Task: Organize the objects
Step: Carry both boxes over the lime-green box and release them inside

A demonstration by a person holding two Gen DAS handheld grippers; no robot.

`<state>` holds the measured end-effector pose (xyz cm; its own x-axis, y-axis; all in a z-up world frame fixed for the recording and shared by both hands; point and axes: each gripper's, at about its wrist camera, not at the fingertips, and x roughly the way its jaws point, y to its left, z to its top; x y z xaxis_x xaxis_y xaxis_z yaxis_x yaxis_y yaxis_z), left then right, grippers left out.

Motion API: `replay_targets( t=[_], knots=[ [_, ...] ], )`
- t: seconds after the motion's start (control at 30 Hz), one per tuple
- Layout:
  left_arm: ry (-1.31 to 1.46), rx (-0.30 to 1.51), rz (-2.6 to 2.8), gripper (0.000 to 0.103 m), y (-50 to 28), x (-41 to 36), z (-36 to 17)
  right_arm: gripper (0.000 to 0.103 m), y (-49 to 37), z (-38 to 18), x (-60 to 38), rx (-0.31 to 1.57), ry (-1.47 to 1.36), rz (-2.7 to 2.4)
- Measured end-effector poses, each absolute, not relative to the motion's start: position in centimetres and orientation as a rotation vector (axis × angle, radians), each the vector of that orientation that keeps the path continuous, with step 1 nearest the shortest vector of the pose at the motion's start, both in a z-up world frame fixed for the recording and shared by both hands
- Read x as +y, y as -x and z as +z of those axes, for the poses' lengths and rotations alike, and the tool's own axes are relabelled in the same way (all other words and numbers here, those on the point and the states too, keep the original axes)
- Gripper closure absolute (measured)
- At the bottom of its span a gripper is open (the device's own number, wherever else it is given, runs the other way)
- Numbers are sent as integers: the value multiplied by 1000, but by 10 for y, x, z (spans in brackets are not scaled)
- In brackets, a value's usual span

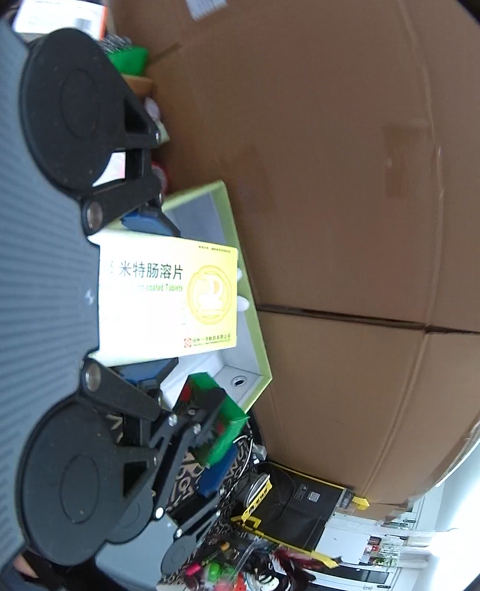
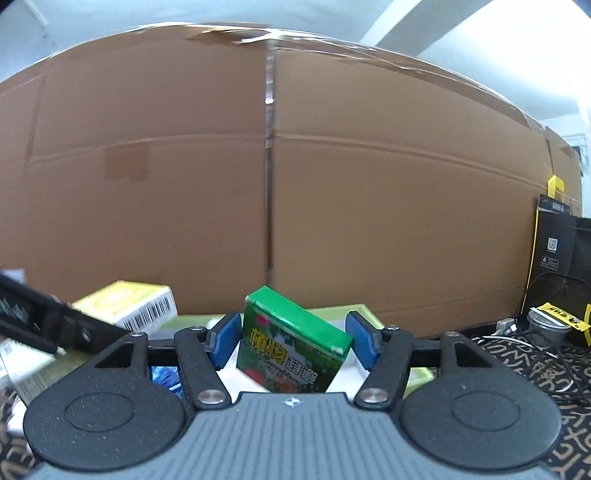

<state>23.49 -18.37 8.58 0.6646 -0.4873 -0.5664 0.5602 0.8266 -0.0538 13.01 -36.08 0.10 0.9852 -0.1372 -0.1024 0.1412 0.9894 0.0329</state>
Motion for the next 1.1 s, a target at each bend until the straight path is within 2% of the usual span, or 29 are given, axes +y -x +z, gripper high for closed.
replay_targets(
  t=[0.07,0.1,0.13,0.23,0.33,0.43,0.5,0.53,0.6,0.67,0.73,0.77,0.9,0.93,1.1],
  knots=[
    [-133,620,-583,38,-249,-198,81,39,-144,4,-372,105,-75,-138],
    [-130,629,-590,38,-256,-206,79,45,-152,5,-376,110,-84,-139],
    [-126,633,-591,38,-262,-213,79,70,-158,6,-379,114,-87,-139],
    [-132,623,-578,38,-277,-231,77,71,-185,-4,-398,168,-123,-176],
    [-153,582,-555,36,-288,-249,71,54,-191,-23,-419,216,-175,-211],
    [-174,574,-550,35,-296,-263,62,57,-178,-31,-430,208,-219,-222],
    [-178,591,-553,35,-299,-272,57,53,-171,-30,-430,176,-241,-223],
    [-182,591,-554,35,-300,-277,55,47,-169,-29,-428,161,-238,-223],
    [-187,573,-551,36,-298,-279,54,43,-166,-28,-422,137,-208,-252],
    [-183,565,-547,28,-297,-277,53,36,-164,-27,-422,126,-183,-285],
    [-156,563,-530,9,-297,-271,54,30,-162,-27,-425,119,-209,-286],
    [-141,564,-524,7,-296,-263,55,28,-161,-28,-427,117,-226,-274],
    [-109,564,-519,0,-287,-240,61,23,-162,-30,-420,118,-202,-264],
    [-105,558,-514,0,-284,-234,62,19,-162,-30,-417,118,-189,-264],
    [-82,543,-490,0,-253,-184,68,16,-153,-33,-398,122,-125,-233]
  ],
)
